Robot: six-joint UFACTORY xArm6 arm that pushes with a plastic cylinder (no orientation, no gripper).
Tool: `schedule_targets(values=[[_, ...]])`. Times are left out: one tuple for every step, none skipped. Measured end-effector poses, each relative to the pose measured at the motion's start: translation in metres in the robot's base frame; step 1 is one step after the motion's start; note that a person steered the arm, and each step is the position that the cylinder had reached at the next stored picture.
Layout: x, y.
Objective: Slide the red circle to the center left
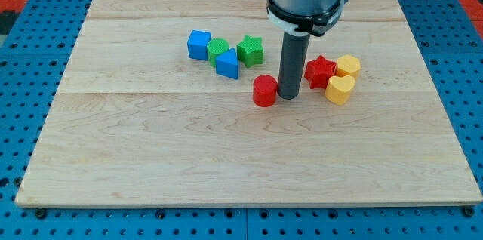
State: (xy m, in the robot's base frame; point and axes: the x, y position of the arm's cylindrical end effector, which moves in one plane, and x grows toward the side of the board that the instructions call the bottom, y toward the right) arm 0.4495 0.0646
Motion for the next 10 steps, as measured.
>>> schedule_targets(values=[[-0.002,-0.006],[-0.012,-0.086],[-0.014,-0.200],[0.001,-0.210],[0.003,-0.245],[-0.040,-0.263],[-0.031,-0.253],[-0.003,-0.289],[-0.023,-0.305],[-0.037,-0.286]])
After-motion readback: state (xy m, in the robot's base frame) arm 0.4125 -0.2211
